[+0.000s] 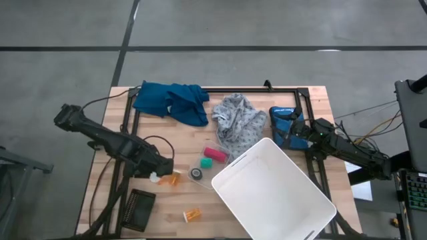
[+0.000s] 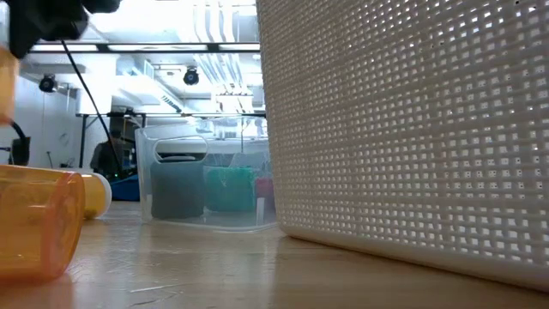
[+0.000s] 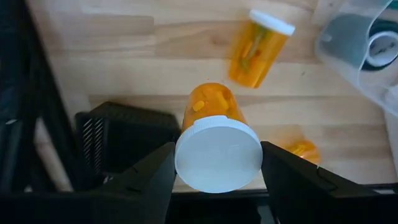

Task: Pick & Place Medicine items
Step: Put the top left orange medicine bottle into the black bin

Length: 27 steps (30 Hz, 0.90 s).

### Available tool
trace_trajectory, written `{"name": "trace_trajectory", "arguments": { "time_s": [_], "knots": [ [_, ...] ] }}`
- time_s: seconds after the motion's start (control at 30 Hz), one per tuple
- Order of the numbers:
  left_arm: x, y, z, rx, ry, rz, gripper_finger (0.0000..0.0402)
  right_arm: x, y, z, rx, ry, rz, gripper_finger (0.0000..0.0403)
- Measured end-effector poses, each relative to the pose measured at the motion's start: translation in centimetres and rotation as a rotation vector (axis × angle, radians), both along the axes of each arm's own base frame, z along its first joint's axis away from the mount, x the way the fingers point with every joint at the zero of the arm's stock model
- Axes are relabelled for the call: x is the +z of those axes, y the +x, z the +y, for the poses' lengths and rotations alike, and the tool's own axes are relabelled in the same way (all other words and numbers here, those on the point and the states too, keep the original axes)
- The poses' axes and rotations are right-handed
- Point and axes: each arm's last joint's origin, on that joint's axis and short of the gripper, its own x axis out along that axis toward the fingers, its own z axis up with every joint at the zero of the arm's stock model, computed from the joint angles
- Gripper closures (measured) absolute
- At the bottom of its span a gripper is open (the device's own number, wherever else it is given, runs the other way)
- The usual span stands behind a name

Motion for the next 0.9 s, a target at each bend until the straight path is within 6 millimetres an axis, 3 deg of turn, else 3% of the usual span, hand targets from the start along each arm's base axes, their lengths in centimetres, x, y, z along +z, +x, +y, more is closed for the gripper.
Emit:
{"name": "trace_trajectory", "arguments": {
  "time_s": [0.3,0.6,0.9],
  "knots": [
    [2.0,-2.4,-3.1,-0.034,0.0,0.05,0.0176,0.0,0.0,0.0,0.0,0.0,0.0,0.0163],
    [1.8,-5.4,-6.2,-0.046,0.029,0.073,0.0176,0.0,0.0,0.0,0.001,0.0,0.0,0.0163],
    [0.0,-6.1,-7.8,-0.094,0.007,0.079,0.0176,0.0,0.0,0.0,0.0,0.0,0.001,0.0163]
  ]
}}
